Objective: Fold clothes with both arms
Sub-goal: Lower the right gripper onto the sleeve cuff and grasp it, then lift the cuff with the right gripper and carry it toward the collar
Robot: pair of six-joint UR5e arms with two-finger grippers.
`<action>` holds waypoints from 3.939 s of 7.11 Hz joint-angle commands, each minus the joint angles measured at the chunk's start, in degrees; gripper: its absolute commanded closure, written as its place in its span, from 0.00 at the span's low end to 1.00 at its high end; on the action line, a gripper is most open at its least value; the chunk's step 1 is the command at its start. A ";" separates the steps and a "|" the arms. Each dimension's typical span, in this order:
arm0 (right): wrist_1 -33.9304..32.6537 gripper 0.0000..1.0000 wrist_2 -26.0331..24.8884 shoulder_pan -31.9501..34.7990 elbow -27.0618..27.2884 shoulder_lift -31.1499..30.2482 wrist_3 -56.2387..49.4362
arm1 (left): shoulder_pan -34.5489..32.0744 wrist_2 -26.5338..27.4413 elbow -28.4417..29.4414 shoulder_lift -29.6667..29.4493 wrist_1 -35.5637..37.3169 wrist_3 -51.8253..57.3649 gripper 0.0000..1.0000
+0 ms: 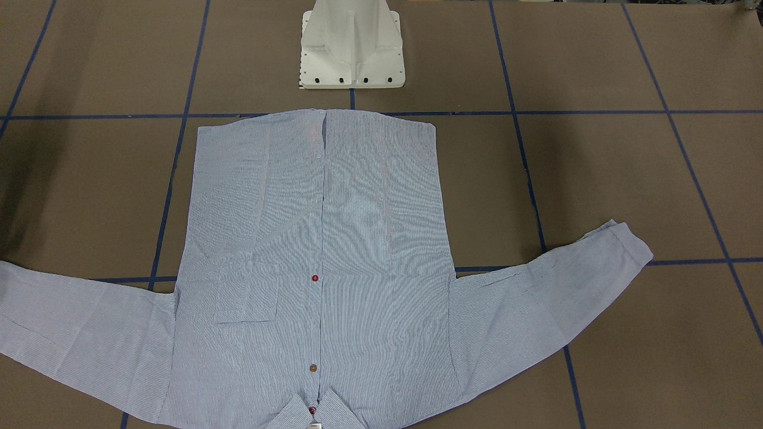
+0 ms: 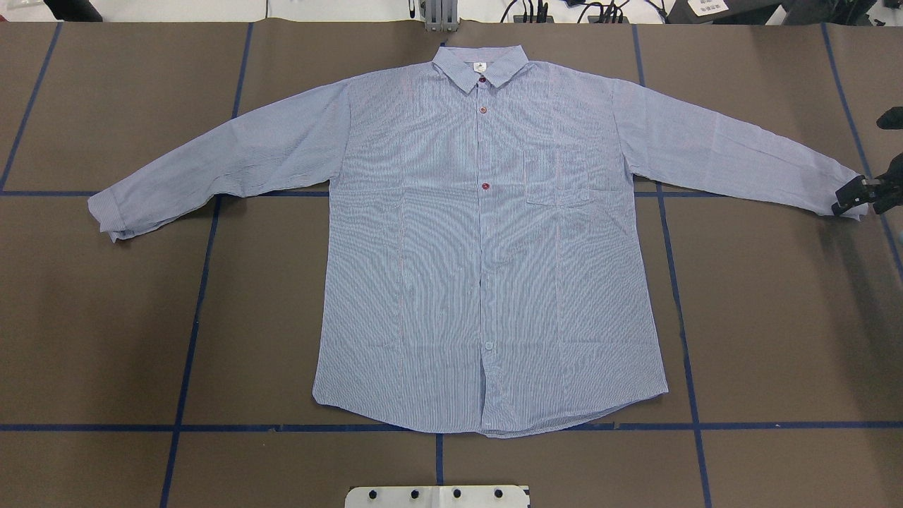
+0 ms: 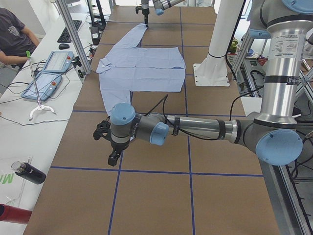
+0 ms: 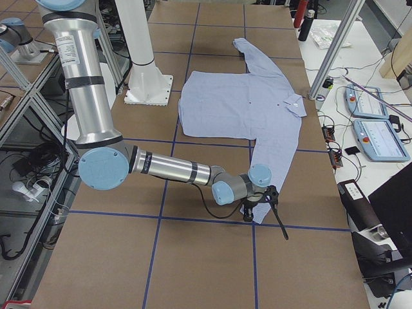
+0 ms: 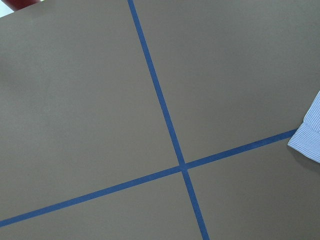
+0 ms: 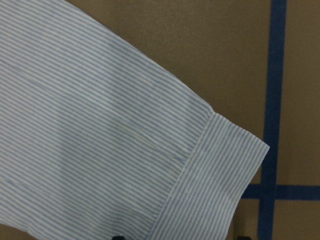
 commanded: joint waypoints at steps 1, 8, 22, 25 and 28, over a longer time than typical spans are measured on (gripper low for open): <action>-0.08 0.23 -0.03 0.07 -0.13 -0.08 0.00 | 0.00 0.00 -0.03 -0.07 0.00 0.00 0.00; 0.01 0.62 -0.03 0.07 0.22 0.71 0.35 | 0.00 -0.09 0.06 -0.16 0.09 -0.17 0.00; -2.00 1.00 -0.77 -8.51 16.39 27.56 9.66 | -0.09 0.00 0.23 0.10 0.09 -0.53 0.00; -7.29 1.00 -9.66 -14.42 14.12 37.08 10.28 | -0.17 0.00 0.23 0.98 0.00 -0.09 0.00; -6.93 1.00 -14.87 -18.29 11.82 39.47 10.37 | -0.18 0.00 0.58 1.25 0.00 -0.09 0.00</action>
